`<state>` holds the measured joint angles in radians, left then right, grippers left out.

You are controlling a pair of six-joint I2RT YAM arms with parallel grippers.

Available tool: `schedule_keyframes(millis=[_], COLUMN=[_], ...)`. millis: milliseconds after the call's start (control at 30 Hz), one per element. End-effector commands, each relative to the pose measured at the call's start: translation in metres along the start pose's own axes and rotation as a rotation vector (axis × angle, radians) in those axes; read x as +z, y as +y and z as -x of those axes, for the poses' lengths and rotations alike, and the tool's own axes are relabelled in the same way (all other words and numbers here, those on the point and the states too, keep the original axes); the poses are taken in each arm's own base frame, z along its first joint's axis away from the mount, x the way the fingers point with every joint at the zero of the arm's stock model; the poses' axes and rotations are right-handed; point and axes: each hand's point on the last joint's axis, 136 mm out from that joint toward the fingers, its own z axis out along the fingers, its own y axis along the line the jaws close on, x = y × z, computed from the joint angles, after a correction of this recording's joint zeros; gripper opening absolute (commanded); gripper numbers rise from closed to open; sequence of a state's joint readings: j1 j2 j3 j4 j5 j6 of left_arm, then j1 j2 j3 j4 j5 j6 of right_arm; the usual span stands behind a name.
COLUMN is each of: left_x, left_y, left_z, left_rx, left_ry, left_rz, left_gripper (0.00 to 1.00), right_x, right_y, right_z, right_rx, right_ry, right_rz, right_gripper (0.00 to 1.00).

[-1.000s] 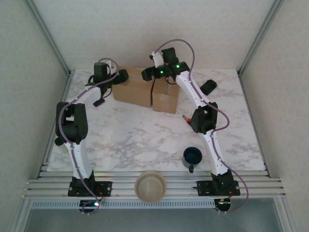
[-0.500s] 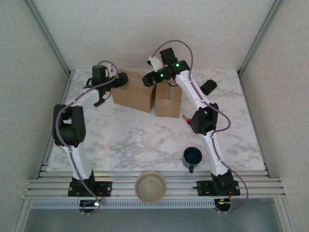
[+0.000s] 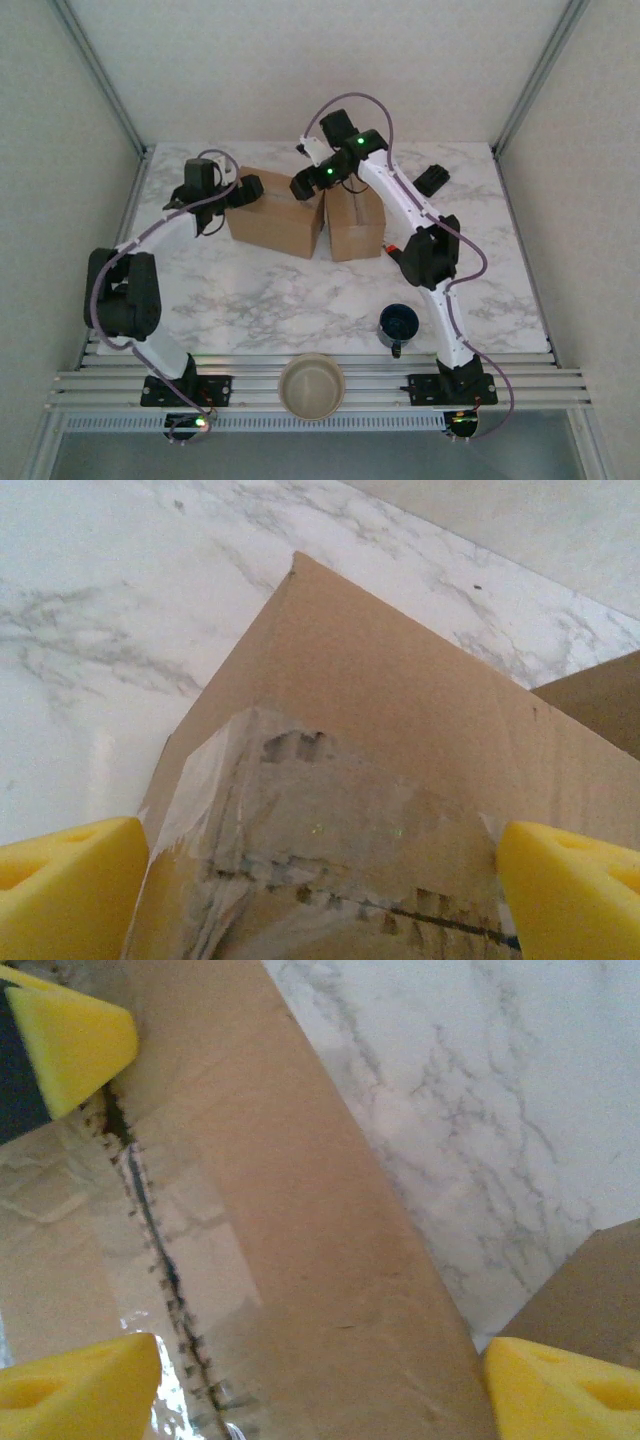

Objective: Unpack the express box

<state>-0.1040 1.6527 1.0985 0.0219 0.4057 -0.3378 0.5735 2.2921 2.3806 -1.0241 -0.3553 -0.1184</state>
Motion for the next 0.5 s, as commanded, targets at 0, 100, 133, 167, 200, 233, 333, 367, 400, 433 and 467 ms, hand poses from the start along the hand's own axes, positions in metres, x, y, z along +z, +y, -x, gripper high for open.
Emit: schedule_keyframes(millis=[0,100,133,167,200,233,333,367,400,433,467], left_x=[-0.013,-0.022,-0.024,-0.025,-0.027,-0.028,-0.032,-0.033,-0.034,-0.036,-0.038], left_y=[-0.022,-0.021,-0.020,-0.021,-0.022,-0.023,-0.023,-0.024,-0.024,-0.025,-0.027], left_z=[-0.022,-0.022,-0.021,-0.021,-0.020,-0.020,-0.017,-0.014,-0.012,-0.009,-0.004], left_rx=[0.019,0.025,0.025,0.028,0.030,0.032,0.041,0.046,0.051,0.057,0.062], left_ry=[0.033,0.012,0.008,0.003,0.000,-0.004,-0.017,-0.023,-0.027,-0.034,-0.044], left_rz=[-0.032,-0.019,-0.017,-0.019,-0.022,-0.022,-0.017,-0.014,-0.011,-0.006,-0.001], left_gripper=[0.89,0.90,0.90,0.89,0.90,0.90,0.90,0.90,0.90,0.90,0.90], right_x=[-0.011,-0.047,-0.061,-0.073,-0.083,-0.091,-0.113,-0.121,-0.128,-0.136,-0.141], right_y=[0.037,0.038,0.040,0.042,0.044,0.046,0.043,0.039,0.035,0.028,0.022], right_z=[-0.011,0.008,0.012,0.013,0.012,0.007,-0.016,-0.028,-0.041,-0.058,-0.078], right_rx=[0.062,0.065,0.071,0.079,0.080,0.085,0.120,0.145,0.169,0.196,0.223], right_ry=[0.013,-0.092,-0.123,-0.147,-0.167,-0.181,-0.208,-0.209,-0.203,-0.186,-0.162], right_rz=[0.026,-0.039,-0.057,-0.072,-0.086,-0.106,-0.194,-0.236,-0.274,-0.327,-0.384], right_gripper=[0.91,0.96,0.98,0.99,0.99,0.99,0.99,0.99,0.99,0.99,0.98])
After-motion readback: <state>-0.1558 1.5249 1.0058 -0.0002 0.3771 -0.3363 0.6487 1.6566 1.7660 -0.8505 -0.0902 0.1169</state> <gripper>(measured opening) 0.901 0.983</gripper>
